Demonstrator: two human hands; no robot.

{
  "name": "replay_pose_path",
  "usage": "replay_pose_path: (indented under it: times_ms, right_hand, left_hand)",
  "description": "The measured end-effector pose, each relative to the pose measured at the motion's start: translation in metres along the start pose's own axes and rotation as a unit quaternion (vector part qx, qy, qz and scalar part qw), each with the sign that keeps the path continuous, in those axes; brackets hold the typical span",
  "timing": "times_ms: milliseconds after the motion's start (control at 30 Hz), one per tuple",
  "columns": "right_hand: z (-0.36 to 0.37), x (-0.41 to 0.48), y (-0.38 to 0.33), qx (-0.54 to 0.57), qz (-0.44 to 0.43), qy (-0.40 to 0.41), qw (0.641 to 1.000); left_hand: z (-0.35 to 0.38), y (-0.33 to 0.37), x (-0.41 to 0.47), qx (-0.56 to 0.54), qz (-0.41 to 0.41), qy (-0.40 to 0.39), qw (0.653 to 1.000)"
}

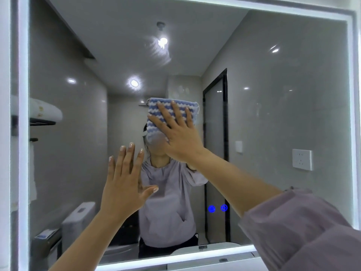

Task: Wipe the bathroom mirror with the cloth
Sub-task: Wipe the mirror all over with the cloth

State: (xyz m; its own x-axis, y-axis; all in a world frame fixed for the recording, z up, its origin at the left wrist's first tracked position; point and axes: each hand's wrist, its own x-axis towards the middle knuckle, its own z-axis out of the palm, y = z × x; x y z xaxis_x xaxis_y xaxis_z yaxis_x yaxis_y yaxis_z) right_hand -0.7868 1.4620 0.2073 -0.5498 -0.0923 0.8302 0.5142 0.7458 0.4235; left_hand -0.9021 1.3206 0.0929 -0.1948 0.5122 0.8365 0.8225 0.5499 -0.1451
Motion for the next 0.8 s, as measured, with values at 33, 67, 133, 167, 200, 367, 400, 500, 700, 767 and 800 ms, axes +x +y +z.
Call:
replay_pose_path:
  times_ms: [33,67,133,167,200,367,400,500,700,767,800]
  right_hand:
    - [-0.001,0.005,-0.001,-0.004,-0.008,-0.001,1.0]
    - [-0.002,0.009,-0.001,-0.009,-0.015,-0.001,1.0]
    - [-0.003,0.013,0.003,-0.014,-0.029,0.006,0.999]
    - [-0.003,0.013,0.005,-0.013,-0.035,0.012,0.999]
    - [-0.003,0.014,0.008,-0.01,-0.037,0.018,0.999]
    - [-0.005,0.019,0.028,-0.007,-0.003,0.037,0.999]
    - [-0.005,0.019,0.035,-0.008,0.009,0.036,0.999]
    - [-0.008,0.017,0.061,-0.007,0.061,0.039,0.997]
    - [-0.011,-0.01,0.125,0.038,0.202,0.048,0.978]
    - [-0.011,-0.016,0.134,0.071,0.251,0.048,0.964]
    - [-0.01,-0.016,0.134,0.082,0.264,0.047,0.96]
  left_hand:
    - [0.0,0.0,0.0,0.001,-0.001,-0.001,1.0]
    - [0.0,0.0,0.0,0.001,-0.002,-0.002,1.0]
    - [0.0,0.0,0.0,-0.001,-0.002,-0.001,1.0]
    - [0.0,0.0,0.0,-0.004,-0.002,0.0,1.0]
    - [0.0,0.001,0.0,-0.005,-0.002,0.001,1.0]
    - [-0.002,0.001,-0.001,-0.01,0.003,0.003,1.0]
    - [-0.002,0.001,-0.001,-0.01,0.005,0.003,1.0]
    - [-0.002,0.0,0.0,-0.008,0.008,0.01,1.0]
    - [-0.004,0.002,-0.001,-0.01,0.008,0.01,1.0]
    - [-0.004,0.002,-0.001,-0.008,0.009,0.011,1.0]
    - [-0.005,0.002,-0.001,-0.006,0.009,0.009,1.0]
